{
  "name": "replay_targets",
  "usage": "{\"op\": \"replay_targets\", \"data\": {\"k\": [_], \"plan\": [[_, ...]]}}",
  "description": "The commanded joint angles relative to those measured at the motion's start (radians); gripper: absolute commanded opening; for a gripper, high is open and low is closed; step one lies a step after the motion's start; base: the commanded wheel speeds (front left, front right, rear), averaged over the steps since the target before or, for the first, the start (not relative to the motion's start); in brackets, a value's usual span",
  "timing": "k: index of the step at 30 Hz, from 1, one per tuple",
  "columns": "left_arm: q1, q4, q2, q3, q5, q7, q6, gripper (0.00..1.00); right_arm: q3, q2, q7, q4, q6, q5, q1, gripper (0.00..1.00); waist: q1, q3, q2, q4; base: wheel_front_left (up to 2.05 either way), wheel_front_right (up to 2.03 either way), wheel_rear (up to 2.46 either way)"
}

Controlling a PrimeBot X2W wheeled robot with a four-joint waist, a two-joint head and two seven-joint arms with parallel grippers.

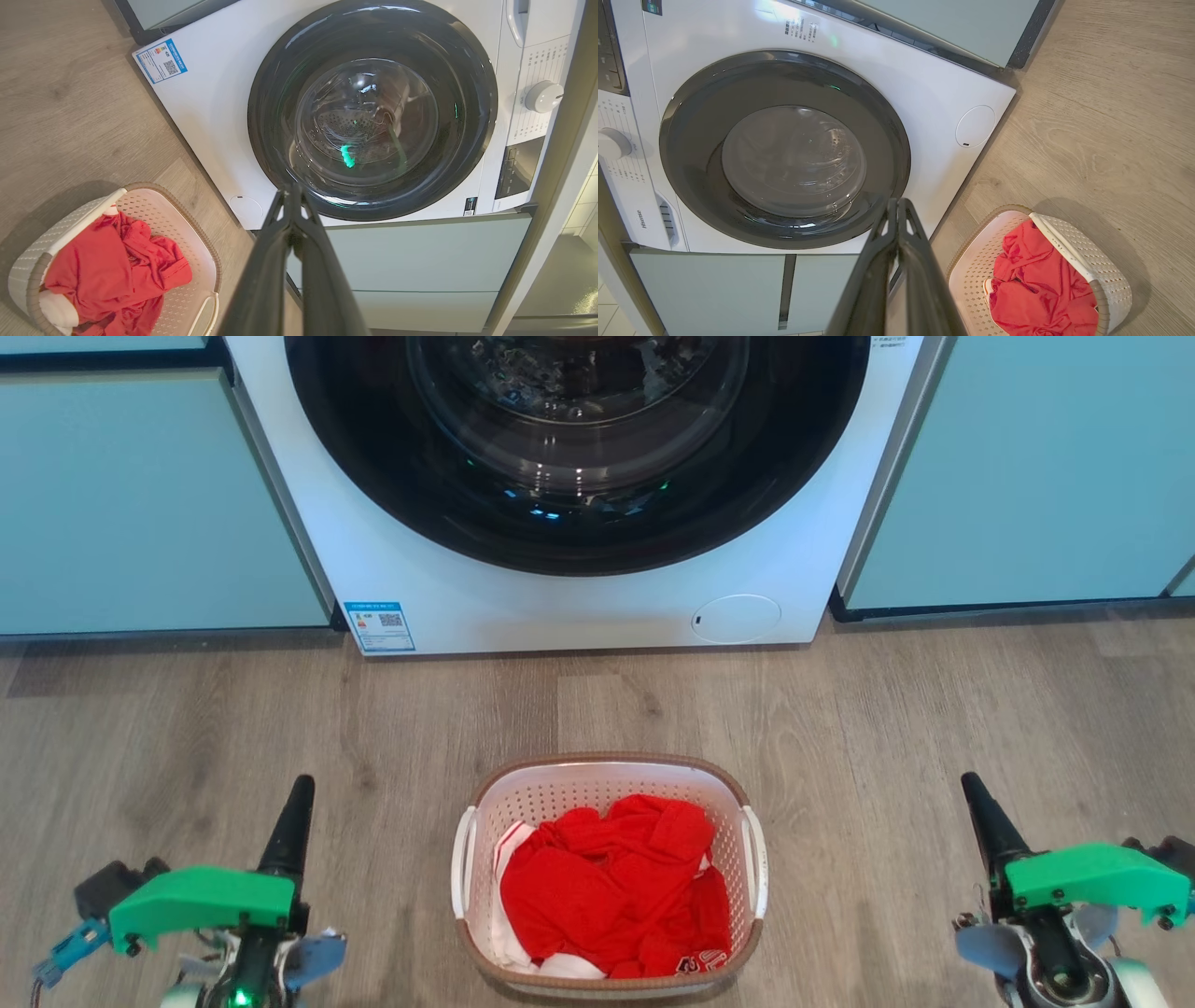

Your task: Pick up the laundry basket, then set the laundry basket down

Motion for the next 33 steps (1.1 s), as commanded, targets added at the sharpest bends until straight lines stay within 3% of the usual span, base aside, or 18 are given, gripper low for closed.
{"op": "replay_targets", "data": {"k": [1,23,33], "plan": [[-0.063,-0.029,0.012,0.038,-0.028,0.006,-0.01,0.0,0.006,-0.015,0.009,-0.029,0.006,0.029,-0.053,0.0,0.0,0.0,0.0,0.0,0.0,0.0,0.0],[-0.077,-0.026,0.01,0.105,-0.274,0.072,-0.041,0.0,-0.035,-0.012,0.075,-0.017,0.007,0.277,-0.067,0.0,-0.0001,-0.001,0.0,-0.007,0.0,0.0,0.0],[-0.078,-0.026,0.008,0.109,-0.277,0.076,-0.042,0.0,-0.039,-0.01,0.079,-0.016,0.007,0.281,-0.067,0.0,-0.0001,-0.001,0.0,-0.007,0.0,0.0,0.0]]}}
